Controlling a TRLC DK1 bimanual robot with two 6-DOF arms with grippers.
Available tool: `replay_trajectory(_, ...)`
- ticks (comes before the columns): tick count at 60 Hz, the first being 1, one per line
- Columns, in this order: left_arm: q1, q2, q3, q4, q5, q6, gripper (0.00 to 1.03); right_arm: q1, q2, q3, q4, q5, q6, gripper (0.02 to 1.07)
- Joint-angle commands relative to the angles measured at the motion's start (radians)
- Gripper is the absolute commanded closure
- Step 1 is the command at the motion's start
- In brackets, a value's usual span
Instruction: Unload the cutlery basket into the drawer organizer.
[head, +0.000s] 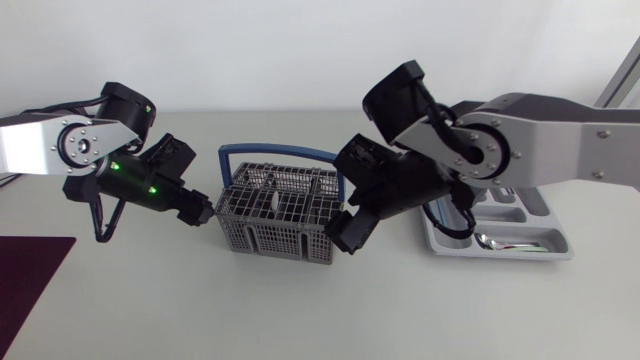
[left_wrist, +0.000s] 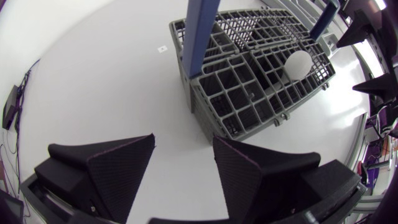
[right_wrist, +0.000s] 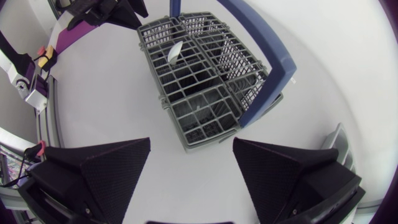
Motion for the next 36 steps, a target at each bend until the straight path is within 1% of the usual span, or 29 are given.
replay_trajectory(1,-0.001,0.043,0.029,0.015,0.011,0.02,0.17,0.008,0.044,-0.033,0.033,0.019,0.033,0.12)
replay_trajectory(8,-0.022,0.055,0.032,0.015,0.012,0.019,0.17,-0.001,0.071,-0.052,0.085,0.054,0.033,0.12)
replay_trajectory(20,-0.062,0.04,0.009,0.015,0.026,0.014,0.17,-0.064,0.099,-0.047,0.124,0.083,0.019,0.12)
replay_trajectory(25,-0.065,0.031,0.005,0.015,0.029,0.012,0.17,-0.078,0.096,-0.042,0.124,0.102,0.013,0.12)
replay_trajectory(30,-0.06,0.029,0.008,0.013,0.028,0.012,0.17,-0.079,0.056,-0.047,0.114,0.1,0.01,0.12)
replay_trajectory(36,-0.025,-0.005,0.02,0.005,0.029,0.017,0.17,-0.061,-0.013,-0.016,0.041,0.074,0.04,0.12)
